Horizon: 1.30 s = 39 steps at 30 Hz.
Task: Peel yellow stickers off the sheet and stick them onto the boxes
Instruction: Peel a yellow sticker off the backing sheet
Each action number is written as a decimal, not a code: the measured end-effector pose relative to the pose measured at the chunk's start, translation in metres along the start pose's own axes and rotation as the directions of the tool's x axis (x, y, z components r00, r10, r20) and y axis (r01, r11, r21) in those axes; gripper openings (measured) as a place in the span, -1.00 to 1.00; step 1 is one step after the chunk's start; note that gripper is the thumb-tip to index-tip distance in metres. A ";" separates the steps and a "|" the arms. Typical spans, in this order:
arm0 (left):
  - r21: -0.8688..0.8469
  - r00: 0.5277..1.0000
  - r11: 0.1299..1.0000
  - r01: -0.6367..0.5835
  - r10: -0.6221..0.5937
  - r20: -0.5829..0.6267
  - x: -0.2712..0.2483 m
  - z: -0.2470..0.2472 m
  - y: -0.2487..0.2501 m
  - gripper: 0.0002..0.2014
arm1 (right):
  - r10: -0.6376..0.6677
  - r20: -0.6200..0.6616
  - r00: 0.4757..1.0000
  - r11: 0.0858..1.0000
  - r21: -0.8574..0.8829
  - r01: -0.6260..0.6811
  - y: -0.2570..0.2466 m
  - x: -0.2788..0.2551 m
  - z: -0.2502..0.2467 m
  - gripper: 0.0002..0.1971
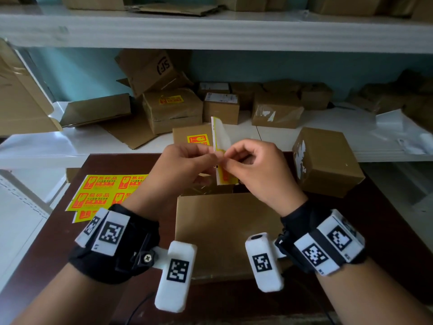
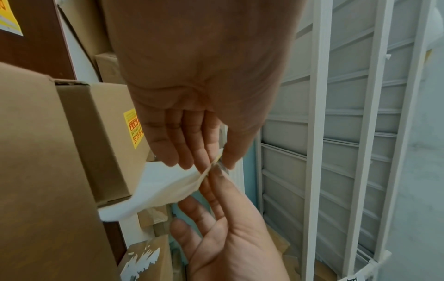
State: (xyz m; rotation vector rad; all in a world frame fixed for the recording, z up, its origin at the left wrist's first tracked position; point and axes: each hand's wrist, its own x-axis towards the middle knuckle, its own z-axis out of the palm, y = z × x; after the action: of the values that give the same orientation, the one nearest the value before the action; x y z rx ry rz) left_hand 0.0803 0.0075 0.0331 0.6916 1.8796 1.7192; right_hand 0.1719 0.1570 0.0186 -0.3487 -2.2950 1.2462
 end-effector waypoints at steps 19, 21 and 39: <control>-0.150 0.999 0.988 0.045 -0.049 -0.024 -0.001 0.008 0.000 -0.81 | -0.114 -0.073 0.991 0.982 -0.156 0.102 -0.006 0.001 -0.005 -0.89; -0.155 0.999 0.987 0.044 -0.049 -0.024 0.000 0.007 0.000 -0.78 | -0.150 -0.087 0.985 0.973 -0.190 0.132 -0.006 0.002 -0.006 -0.88; 0.052 0.983 0.987 -0.154 0.158 -0.091 -0.004 0.004 0.000 -0.88 | -0.110 -0.028 0.993 0.991 -0.081 0.108 -0.011 0.003 -0.012 -0.87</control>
State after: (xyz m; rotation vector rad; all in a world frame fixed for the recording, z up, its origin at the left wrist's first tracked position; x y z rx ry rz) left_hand 0.0861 0.0083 0.0329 0.8065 1.9806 1.8408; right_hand 0.1759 0.1609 0.0346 -0.2653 -2.3078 1.0904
